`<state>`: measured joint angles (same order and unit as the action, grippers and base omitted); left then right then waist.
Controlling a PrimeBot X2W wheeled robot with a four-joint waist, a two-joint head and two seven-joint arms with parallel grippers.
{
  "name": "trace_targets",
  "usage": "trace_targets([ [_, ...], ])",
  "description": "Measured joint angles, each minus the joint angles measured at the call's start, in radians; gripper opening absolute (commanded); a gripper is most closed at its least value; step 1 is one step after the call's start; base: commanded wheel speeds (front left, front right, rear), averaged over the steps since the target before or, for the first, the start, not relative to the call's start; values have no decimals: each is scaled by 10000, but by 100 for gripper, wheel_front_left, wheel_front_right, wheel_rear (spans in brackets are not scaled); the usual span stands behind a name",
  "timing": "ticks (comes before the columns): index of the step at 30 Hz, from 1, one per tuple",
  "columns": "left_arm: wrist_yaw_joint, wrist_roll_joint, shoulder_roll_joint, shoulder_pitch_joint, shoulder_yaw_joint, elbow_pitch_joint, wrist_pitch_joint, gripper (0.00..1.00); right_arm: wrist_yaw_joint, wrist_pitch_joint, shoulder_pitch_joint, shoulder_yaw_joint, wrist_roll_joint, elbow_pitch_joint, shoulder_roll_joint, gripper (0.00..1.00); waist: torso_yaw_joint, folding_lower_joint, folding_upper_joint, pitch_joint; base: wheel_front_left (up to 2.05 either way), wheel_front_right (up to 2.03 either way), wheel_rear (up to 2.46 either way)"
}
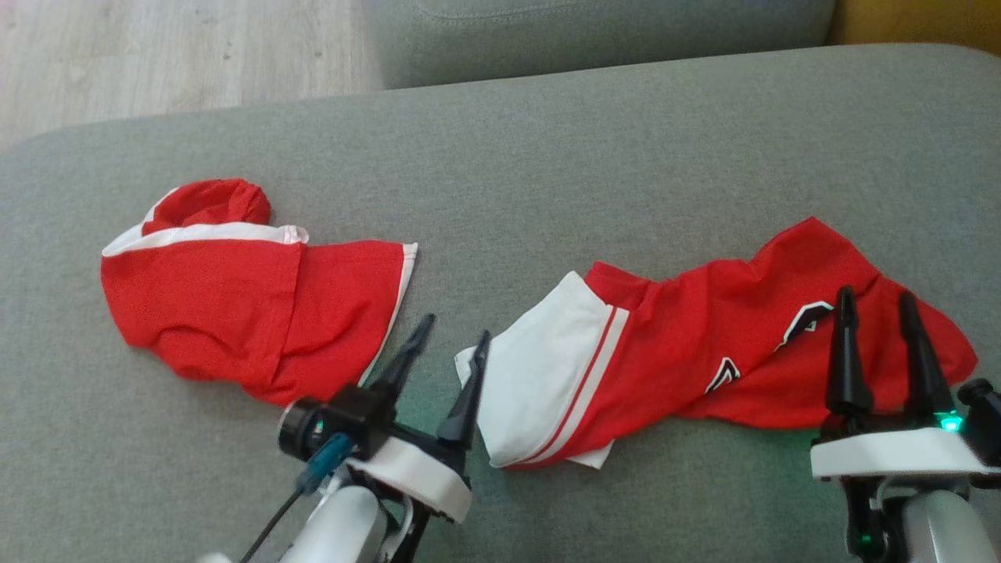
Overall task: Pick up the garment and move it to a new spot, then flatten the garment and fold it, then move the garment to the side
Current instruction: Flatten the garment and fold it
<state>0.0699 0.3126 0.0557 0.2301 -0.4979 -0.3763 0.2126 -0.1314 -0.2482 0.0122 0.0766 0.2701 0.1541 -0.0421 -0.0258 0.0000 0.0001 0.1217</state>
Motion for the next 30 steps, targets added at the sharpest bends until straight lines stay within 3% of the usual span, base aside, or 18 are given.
trace_targets([
  [3, 134, 117, -10, 198, -345, -614, -821, 100, 0, 0, 72, 2, 0, -46, -2, 100, -55, 0, 0, 141, 0, 0, 0],
  [6, -31, 113, -15, 291, -422, -1133, -1275, 100, 0, -4, 209, -82, 10, -79, -2, 100, -158, 0, 0, 241, 0, 0, 0],
  [10, -355, -2, -8, 619, -439, -1720, -1643, 100, 0, -17, 236, -196, 56, -104, -2, 100, -338, 0, 0, 378, 0, 0, 0],
  [23, -274, 17, 6, 1027, -688, -2268, -2610, 100, 0, -25, 243, -155, 205, -75, -2, 100, -746, 0, 0, 522, 0, 0, 0],
  [24, -276, 17, 13, 1029, -711, -2265, -2608, 44, 0, -25, 243, -165, 205, -63, -2, 100, -751, 0, 0, 510, 0, 0, 0],
  [25, -276, 17, 17, 1030, -711, -2261, -2594, 0, 0, -25, 243, -180, 205, -48, -2, 100, -754, 0, 0, 496, 0, 0, 0],
  [30, -351, 8, 92, 1029, -744, -1741, -1680, 0, 0, -25, 243, -211, 205, 35, -2, 100, -746, 0, 0, 380, 0, 0, 0],
])
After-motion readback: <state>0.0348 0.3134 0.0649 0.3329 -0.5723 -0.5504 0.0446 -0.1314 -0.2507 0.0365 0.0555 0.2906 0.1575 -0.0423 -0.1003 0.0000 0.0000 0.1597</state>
